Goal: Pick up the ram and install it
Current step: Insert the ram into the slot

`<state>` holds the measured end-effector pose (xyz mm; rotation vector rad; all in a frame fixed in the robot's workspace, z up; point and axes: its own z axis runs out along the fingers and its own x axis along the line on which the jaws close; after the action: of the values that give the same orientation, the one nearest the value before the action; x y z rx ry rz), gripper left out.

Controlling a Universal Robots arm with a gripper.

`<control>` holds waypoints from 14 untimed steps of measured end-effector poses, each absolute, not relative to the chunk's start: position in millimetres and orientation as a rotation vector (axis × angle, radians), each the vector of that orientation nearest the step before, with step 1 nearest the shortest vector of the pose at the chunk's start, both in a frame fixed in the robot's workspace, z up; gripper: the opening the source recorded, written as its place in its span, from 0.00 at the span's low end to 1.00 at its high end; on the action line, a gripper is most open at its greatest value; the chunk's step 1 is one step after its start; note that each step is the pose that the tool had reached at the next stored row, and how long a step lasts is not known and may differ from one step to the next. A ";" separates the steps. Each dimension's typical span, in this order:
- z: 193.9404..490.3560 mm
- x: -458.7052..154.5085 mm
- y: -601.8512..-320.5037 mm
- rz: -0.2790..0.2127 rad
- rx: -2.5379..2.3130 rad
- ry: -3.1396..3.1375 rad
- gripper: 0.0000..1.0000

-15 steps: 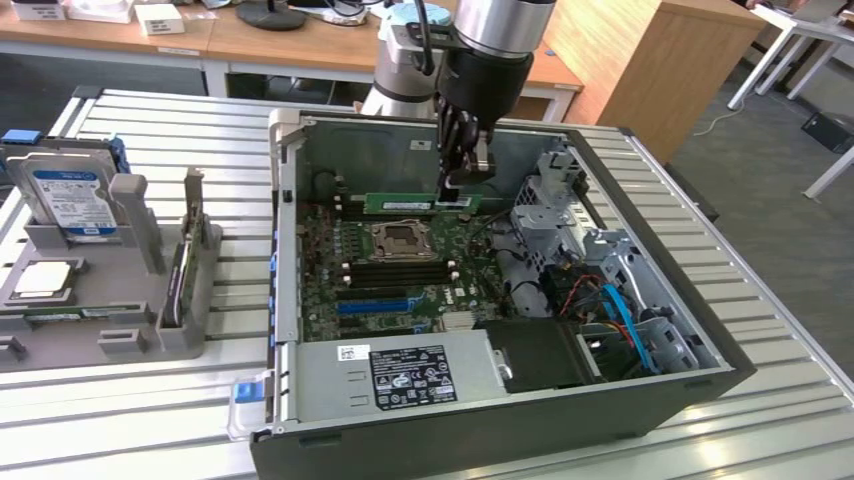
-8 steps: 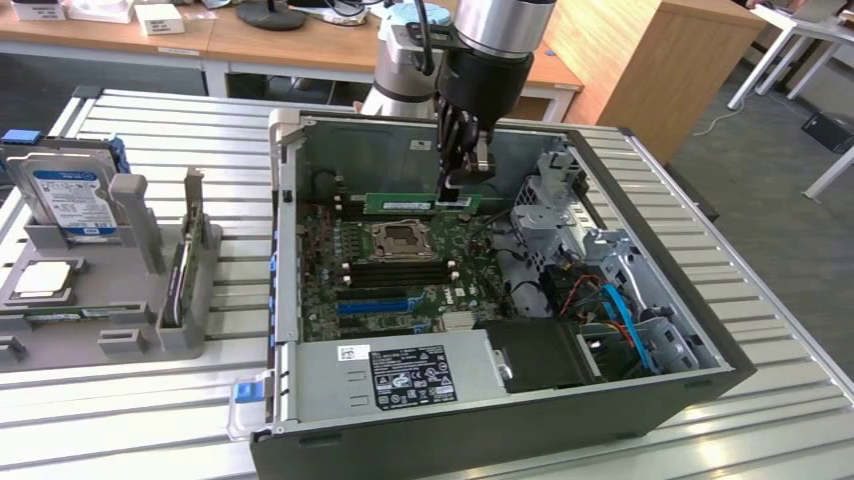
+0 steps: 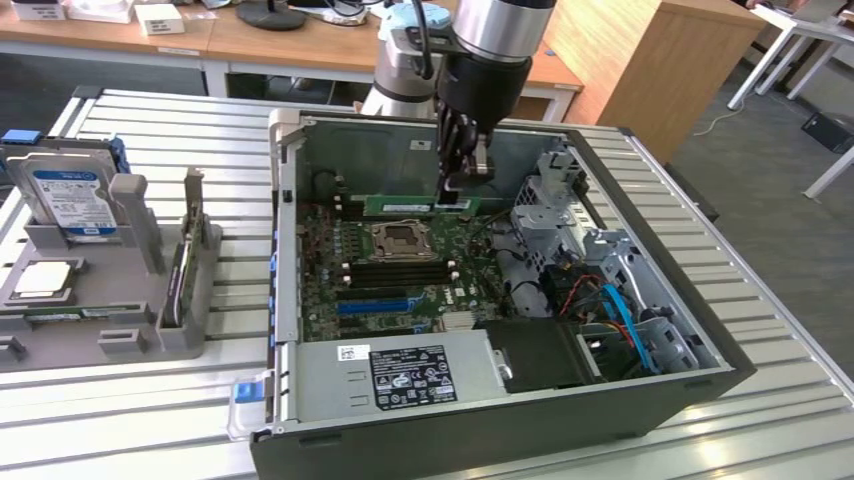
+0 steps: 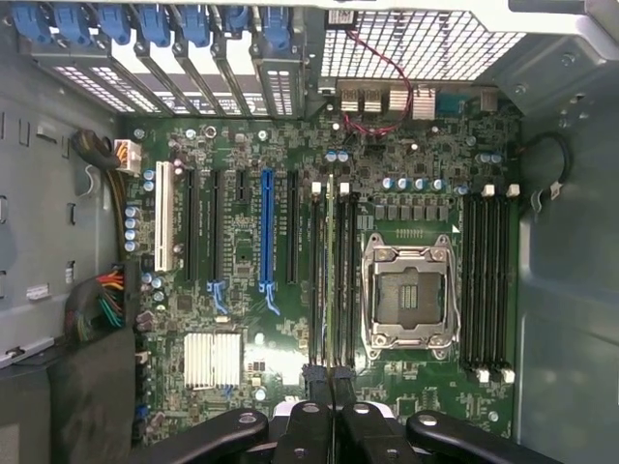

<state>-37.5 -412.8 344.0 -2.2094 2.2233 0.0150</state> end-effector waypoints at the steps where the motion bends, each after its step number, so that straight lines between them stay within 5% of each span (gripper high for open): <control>1: 342.5 -37.5 -412.9 0.015 -2.209 2.223 0.12; 14: 321.9 -37.5 -412.9 0.015 -2.210 2.223 0.12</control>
<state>-37.5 -412.9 321.9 -2.2095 2.2233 0.0148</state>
